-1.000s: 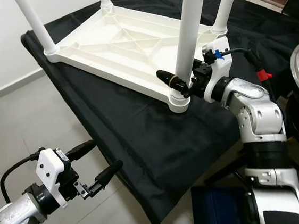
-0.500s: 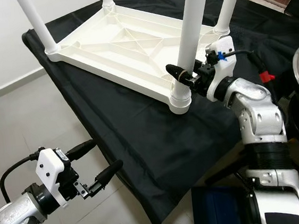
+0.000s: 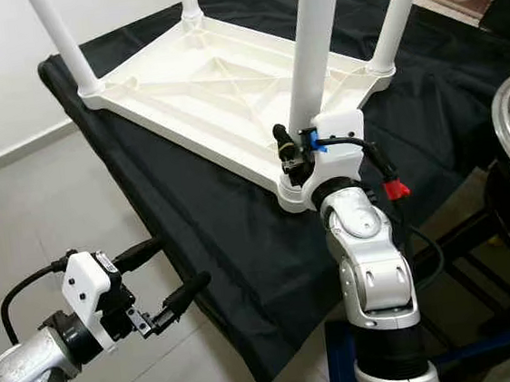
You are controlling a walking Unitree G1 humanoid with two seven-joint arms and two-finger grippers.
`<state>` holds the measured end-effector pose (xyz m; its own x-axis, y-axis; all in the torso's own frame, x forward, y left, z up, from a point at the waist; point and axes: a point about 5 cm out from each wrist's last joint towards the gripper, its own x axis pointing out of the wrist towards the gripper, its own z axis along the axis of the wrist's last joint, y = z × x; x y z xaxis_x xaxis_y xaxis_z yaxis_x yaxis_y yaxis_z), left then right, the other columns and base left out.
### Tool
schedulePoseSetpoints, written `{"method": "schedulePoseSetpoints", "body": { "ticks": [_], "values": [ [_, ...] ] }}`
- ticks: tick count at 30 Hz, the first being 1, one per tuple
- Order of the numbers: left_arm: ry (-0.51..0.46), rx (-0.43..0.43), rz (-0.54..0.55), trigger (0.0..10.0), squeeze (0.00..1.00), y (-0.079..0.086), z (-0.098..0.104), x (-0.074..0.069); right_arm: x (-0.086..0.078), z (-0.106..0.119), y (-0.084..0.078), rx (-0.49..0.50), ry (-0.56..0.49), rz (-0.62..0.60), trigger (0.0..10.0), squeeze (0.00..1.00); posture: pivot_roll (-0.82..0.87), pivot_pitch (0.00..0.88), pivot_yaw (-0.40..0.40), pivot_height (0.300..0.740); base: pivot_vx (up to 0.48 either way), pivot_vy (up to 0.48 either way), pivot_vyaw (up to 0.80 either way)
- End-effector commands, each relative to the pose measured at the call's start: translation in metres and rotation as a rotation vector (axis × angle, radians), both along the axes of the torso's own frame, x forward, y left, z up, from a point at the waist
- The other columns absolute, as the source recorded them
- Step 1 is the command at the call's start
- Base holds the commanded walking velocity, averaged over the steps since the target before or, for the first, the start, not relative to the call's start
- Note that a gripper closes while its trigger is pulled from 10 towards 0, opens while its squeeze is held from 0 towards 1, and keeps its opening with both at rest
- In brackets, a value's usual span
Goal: Building children table
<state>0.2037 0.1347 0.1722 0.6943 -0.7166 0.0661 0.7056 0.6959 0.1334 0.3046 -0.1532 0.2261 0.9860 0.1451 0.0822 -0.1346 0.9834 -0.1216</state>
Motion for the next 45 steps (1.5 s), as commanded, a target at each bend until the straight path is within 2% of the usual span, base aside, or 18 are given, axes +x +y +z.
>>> {"method": "schedulePoseSetpoints", "body": {
  "ticks": [1, 3, 4, 9, 10, 12, 13, 14, 16, 18, 20, 21, 26, 31, 32, 34, 35, 45],
  "values": [
    [0.022, 0.005, -0.008, 10.0, 0.00, -0.001, -0.003, -0.003, 0.003, -0.027, -0.003, -0.019, 0.141, 0.001, 10.0, 0.00, -0.01, 0.216, -0.014, 0.740, 0.000, 0.000, 0.00],
    [0.022, 0.004, -0.007, 10.0, 0.00, 0.000, -0.004, -0.002, 0.005, -0.022, -0.006, 0.021, 0.123, 0.041, 10.0, 0.00, -0.02, 0.216, -0.015, 0.740, 0.000, 0.000, 0.00],
    [0.022, 0.002, -0.007, 10.0, 0.00, -0.001, -0.004, -0.002, 0.007, -0.019, -0.007, 0.041, 0.112, 0.095, 10.0, 1.00, -0.02, 0.218, -0.016, 0.740, 0.000, 0.000, 0.00],
    [0.023, 0.000, -0.010, 10.0, 0.00, -0.002, -0.004, -0.003, 0.011, -0.006, -0.017, 0.006, 0.070, 0.160, 10.0, 1.00, -0.01, 0.220, -0.017, 0.740, 0.000, 0.000, 0.00],
    [0.025, 0.001, -0.011, 10.0, 0.00, -0.002, -0.004, -0.003, 0.010, -0.002, -0.019, 0.002, 0.069, 0.240, 10.0, 1.00, -0.01, 0.222, -0.015, 0.740, 0.000, 0.000, 0.00],
    [0.025, 0.001, -0.011, 10.0, 0.00, -0.002, -0.004, -0.003, 0.010, -0.002, -0.019, 0.002, 0.069, 0.240, 10.0, 1.00, -0.01, 0.222, -0.015, 0.740, 0.000, 0.000, 0.00],
    [0.027, 0.003, -0.010, 10.0, 0.00, -0.002, -0.004, -0.004, 0.015, 0.005, -0.032, -0.023, 0.054, 0.300, 10.0, 1.00, -0.01, 0.224, -0.018, 0.740, 0.000, 0.000, 0.00],
    [0.027, 0.003, -0.010, 10.0, 0.00, -0.002, -0.004, -0.004, 0.015, 0.005, -0.032, -0.023, 0.054, 0.300, 10.0, 1.00, -0.01, 0.224, -0.018, 0.740, 0.000, 0.000, 0.00],
    [0.028, 0.004, -0.008, 10.0, 0.00, -0.001, -0.004, -0.005, 0.019, 0.011, -0.045, -0.049, 0.047, 0.313, 10.0, 1.00, 0.00, 0.226, -0.018, 0.740, 0.000, 0.000, 0.00],
    [0.028, 0.005, -0.007, 10.0, 0.00, -0.001, -0.004, -0.005, 0.020, 0.014, -0.048, -0.054, 0.048, 0.346, 10.0, 0.95, 0.00, 0.226, -0.018, 0.740, 0.000, 0.000, 0.00],
    [0.029, 0.005, -0.006, 10.0, 0.00, -0.001, -0.003, -0.006, 0.017, 0.016, -0.043, -0.012, 0.071, 0.487, 10.0, 0.72, 0.00, 0.229, -0.018, 0.740, 0.000, 0.000, 0.00],
    [0.029, 0.006, -0.006, 10.0, 0.00, 0.000, -0.003, -0.006, 0.017, 0.016, -0.044, -0.019, 0.076, 0.547, 10.0, 0.00, 0.01, 0.231, -0.016, 0.740, 0.000, 0.000, 0.00],
    [0.031, 0.008, -0.006, 10.0, 0.00, 0.000, -0.003, -0.008, 0.020, 0.018, -0.049, -0.060, 0.067, 0.583, 10.0, 0.00, 0.01, 0.233, -0.016, 0.740, 0.000, 0.000, 0.00],
    [0.033, 0.014, -0.002, 10.0, 0.00, 0.002, -0.002, -0.009, 0.025, 0.022, -0.056, -0.060, 0.054, 0.690, 10.0, 0.00, 0.03, 0.240, -0.014, 0.740, 0.000, 0.000, 0.00],
    [0.036, 0.018, -0.002, 10.0, 0.00, 0.003, -0.002, -0.010, 0.028, 0.024, -0.060, -0.072, 0.050, 0.732, 8.6, 0.00, 0.03, 0.242, -0.012, 0.740, 0.000, 0.000, 0.00],
    [0.037, 0.019, -0.002, 10.0, 0.00, 0.003, -0.002, -0.011, 0.029, 0.025, -0.062, -0.081, 0.051, 0.741, 8.6, 0.00, 0.03, 0.242, -0.012, 0.740, 0.000, 0.000, 0.00],
    [0.037, 0.019, -0.003, 10.0, 0.00, 0.003, -0.002, -0.011, 0.031, 0.025, -0.062, -0.086, 0.053, 0.751, 0.0, 0.00, 0.03, 0.243, -0.010, 0.740, 0.000, 0.000, 0.00],
    [0.037, 0.023, -0.003, 10.0, 0.00, 0.003, -0.001, -0.012, 0.033, 0.026, -0.069, -0.108, 0.072, 0.823, 0.0, 0.00, 0.03, 0.243, -0.011, 0.740, 0.000, 0.000, 0.00]
  ]
}}
